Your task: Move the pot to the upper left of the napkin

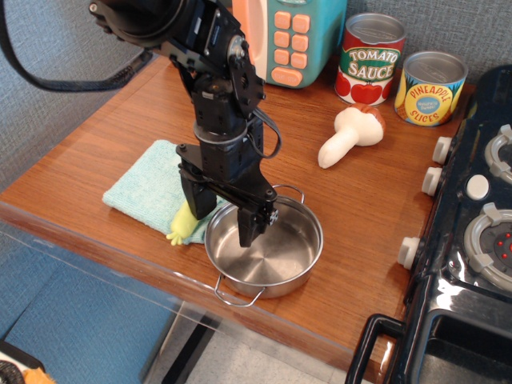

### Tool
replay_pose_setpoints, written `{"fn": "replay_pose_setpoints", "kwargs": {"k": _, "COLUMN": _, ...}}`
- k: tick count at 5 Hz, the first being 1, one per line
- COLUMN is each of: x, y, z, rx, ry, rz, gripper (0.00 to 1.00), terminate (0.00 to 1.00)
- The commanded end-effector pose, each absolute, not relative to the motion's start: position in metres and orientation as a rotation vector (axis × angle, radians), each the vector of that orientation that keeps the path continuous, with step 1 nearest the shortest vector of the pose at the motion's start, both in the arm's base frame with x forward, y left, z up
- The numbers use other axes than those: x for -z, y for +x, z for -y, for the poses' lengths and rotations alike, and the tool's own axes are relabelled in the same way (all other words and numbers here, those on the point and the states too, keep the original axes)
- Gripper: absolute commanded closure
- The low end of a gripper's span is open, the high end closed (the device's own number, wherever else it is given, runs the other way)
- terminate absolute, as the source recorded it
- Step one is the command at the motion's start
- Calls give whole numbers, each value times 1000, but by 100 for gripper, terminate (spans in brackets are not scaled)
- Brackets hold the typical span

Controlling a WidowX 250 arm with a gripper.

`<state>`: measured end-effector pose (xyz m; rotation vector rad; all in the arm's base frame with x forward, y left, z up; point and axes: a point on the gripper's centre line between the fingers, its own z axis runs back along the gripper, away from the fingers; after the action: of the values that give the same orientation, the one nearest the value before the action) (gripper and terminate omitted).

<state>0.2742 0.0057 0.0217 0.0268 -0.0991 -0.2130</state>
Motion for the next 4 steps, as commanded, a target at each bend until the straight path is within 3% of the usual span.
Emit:
{"fn": "replay_pose_setpoints", "kwargs": {"k": 1, "x": -23, "y": 278, "z": -7, "rx": 218, "ry": 51, "rz": 92, "gripper": 100, "terminate": 0}}
{"fn": "replay_pose_setpoints", "kwargs": {"k": 2, "x": -23, "y": 278, "z": -5, "rx": 225, "ry": 50, "rz": 85, "gripper": 100, "terminate": 0}}
{"fn": "replay_pose_setpoints", "kwargs": {"k": 3, "x": -51, "y": 281, "z": -4, "rx": 234, "ry": 57, "rz": 107, "gripper": 100, "terminate": 0}}
{"fn": "replay_pose_setpoints", "kwargs": {"k": 4, "x": -94, "y": 293, "z": -34, "rx": 109, "ry": 24, "rz": 99, "gripper": 100, "terminate": 0}}
